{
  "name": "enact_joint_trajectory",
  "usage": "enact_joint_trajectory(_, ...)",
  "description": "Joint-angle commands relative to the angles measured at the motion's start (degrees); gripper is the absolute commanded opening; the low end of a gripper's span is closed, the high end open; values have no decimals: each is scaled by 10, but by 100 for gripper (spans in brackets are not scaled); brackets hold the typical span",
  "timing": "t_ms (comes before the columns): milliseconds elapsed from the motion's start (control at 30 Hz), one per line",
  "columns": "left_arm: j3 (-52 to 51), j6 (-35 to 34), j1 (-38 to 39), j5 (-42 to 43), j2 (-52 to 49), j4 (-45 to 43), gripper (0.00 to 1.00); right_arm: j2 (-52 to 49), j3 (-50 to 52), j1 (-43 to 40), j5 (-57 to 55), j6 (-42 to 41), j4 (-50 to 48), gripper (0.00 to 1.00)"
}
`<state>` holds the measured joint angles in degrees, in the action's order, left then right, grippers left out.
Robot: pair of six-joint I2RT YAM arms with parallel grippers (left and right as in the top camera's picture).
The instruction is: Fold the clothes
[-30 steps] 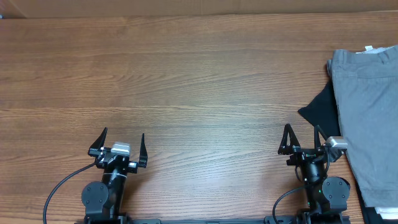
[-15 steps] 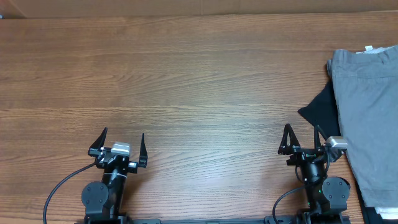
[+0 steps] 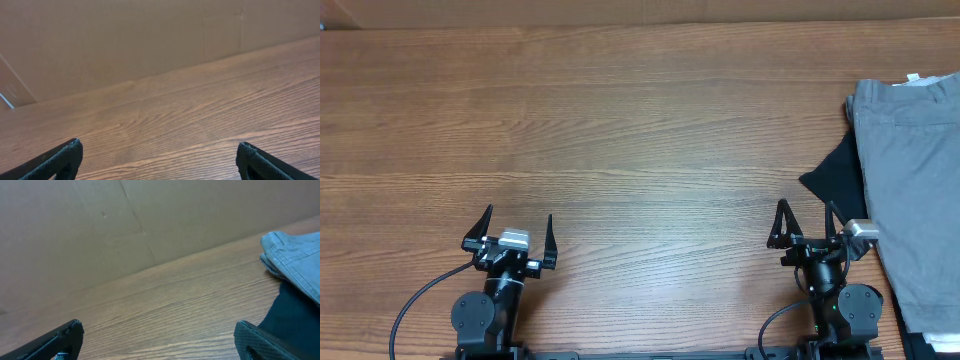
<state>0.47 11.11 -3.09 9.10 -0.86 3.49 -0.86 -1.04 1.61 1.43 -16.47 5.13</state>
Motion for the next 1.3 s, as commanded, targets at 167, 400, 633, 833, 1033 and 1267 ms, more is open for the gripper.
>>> enact_joint_trajectory(167,-2,-2,-4,-7,6,2,100,4,6,3,-8,0,-3,100)
enact_joint_trajectory(400,-2,-2,-4,-7,6,2,100,4,6,3,52,-66,-13,100)
enact_joint_trajectory(633,-2,-2,-4,-7,6,1,100,4,5,3,149,-170,-89,100)
enact_joint_trajectory(833,-2,-2,-4,-7,6,2,100,-8,-18,2,26,-123,-212,100)
enact_joint_trajectory(1033,-2,-2,-4,-7,6,2,100,-150,-118,2,-35,13,-198,100)
enact_joint_trajectory(1267,-2,-2,-4,-7,6,2,100,-488,-356,-31,-61,204,-64,100)
